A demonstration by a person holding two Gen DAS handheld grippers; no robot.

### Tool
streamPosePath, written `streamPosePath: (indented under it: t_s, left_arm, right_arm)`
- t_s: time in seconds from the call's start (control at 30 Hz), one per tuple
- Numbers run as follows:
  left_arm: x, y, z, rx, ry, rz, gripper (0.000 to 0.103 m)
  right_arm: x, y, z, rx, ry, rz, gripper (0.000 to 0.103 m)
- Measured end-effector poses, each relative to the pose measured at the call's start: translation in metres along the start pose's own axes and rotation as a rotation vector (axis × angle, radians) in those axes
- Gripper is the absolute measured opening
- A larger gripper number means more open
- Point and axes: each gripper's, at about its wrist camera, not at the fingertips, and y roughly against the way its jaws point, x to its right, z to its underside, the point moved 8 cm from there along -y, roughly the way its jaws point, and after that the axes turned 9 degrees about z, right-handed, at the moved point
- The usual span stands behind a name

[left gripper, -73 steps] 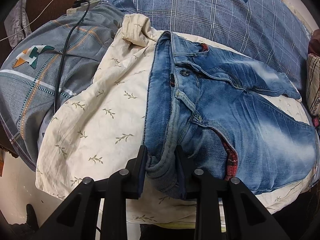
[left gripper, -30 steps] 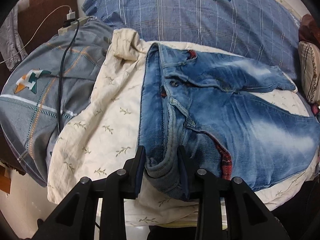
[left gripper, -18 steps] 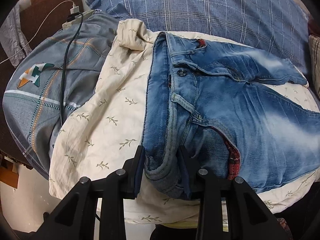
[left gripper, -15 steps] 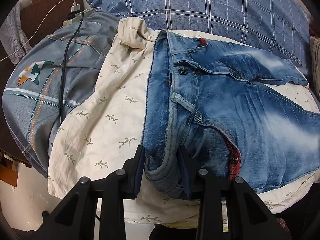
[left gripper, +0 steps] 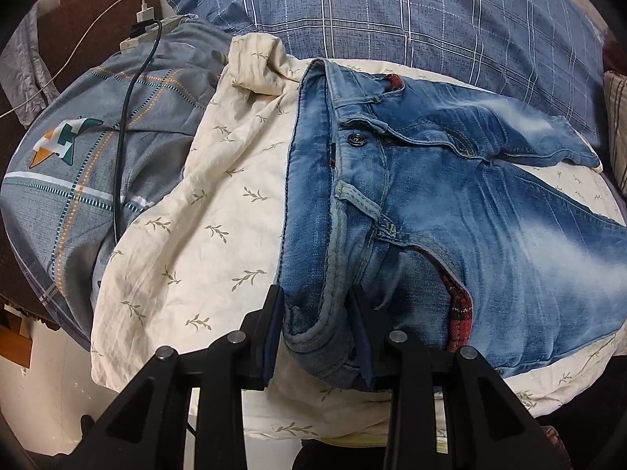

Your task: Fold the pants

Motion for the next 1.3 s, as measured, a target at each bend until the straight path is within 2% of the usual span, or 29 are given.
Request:
streamPosePath:
  t_s: [0.07, 0.13, 0.27, 0.47, 0.5, 0.53, 0.57, 0.6, 0.63, 0.7, 0.8, 0.87, 1.0, 1.03, 1.13, 1.2, 1.23, 1.3]
  left_arm:
    - [0.001, 0.002, -0.001, 0.003, -0.004, -0.006, 0.036]
    - [0.003, 0.002, -0.001, 0.001, -0.014, -0.021, 0.036]
    - [0.007, 0.003, -0.002, -0.004, -0.019, -0.041, 0.036]
    - [0.007, 0.006, -0.002, -0.008, -0.019, -0.053, 0.036]
    - [0.007, 0.006, -0.002, -0.009, -0.017, -0.054, 0.036]
    - [0.006, 0.006, -0.002, -0.009, -0.014, -0.053, 0.036]
    - [0.006, 0.006, -0.002, -0.009, -0.013, -0.053, 0.036]
    - [0.007, 0.006, -0.002, -0.008, -0.013, -0.051, 0.036]
    - [0.007, 0.006, -0.002, -0.007, -0.015, -0.05, 0.036]
    - [0.007, 0.005, -0.003, -0.007, -0.016, -0.043, 0.036]
    - [0.005, 0.004, -0.003, -0.005, -0.007, -0.023, 0.036]
    - [0.003, 0.004, -0.002, 0.001, 0.001, -0.007, 0.036]
    - [-0.001, 0.003, 0.001, 0.002, 0.017, 0.02, 0.036]
    - [-0.002, 0.003, 0.001, 0.003, 0.024, 0.03, 0.037]
    - [-0.005, 0.005, -0.001, 0.004, 0.033, 0.052, 0.038]
    - [-0.004, 0.005, -0.002, 0.002, 0.026, 0.056, 0.038]
    - [-0.004, 0.005, -0.002, 0.003, 0.023, 0.055, 0.038]
    - [-0.003, 0.004, -0.003, 0.001, 0.02, 0.048, 0.038]
  right_arm:
    - [-0.004, -0.006, 0.008, -0.016, 0.116, 0.008, 0.08]
    - [-0.014, -0.009, 0.012, -0.019, 0.197, -0.038, 0.079]
    - [-0.041, -0.012, 0.008, 0.027, 0.365, -0.099, 0.079]
    - [-0.077, -0.034, 0.008, -0.035, 0.47, -0.255, 0.079]
    - [-0.082, -0.04, 0.01, -0.066, 0.47, -0.272, 0.076]
    - [-0.088, -0.048, 0.014, -0.107, 0.47, -0.279, 0.067]
    - [-0.092, -0.057, 0.017, -0.159, 0.47, -0.266, 0.04]
    - [-0.093, -0.061, 0.02, -0.197, 0.464, -0.245, 0.03]
    - [-0.095, -0.063, 0.02, -0.223, 0.45, -0.231, 0.03]
    - [-0.103, -0.052, 0.018, -0.27, 0.424, -0.231, 0.018]
    - [-0.114, -0.032, 0.008, -0.394, 0.343, -0.186, 0.016]
    - [-0.121, -0.017, -0.004, -0.496, 0.233, -0.156, 0.016]
    - [-0.145, 0.011, -0.032, -0.626, 0.057, -0.207, 0.016]
    - [-0.148, 0.016, -0.042, -0.602, 0.081, -0.151, 0.017]
    - [-0.138, 0.017, -0.06, -0.44, 0.241, 0.073, 0.02]
    - [-0.112, 0.012, -0.06, -0.382, 0.269, 0.234, 0.02]
    - [-0.097, 0.011, -0.057, -0.356, 0.244, 0.262, 0.02]
    - [-0.09, 0.009, -0.046, -0.362, 0.196, 0.162, 0.022]
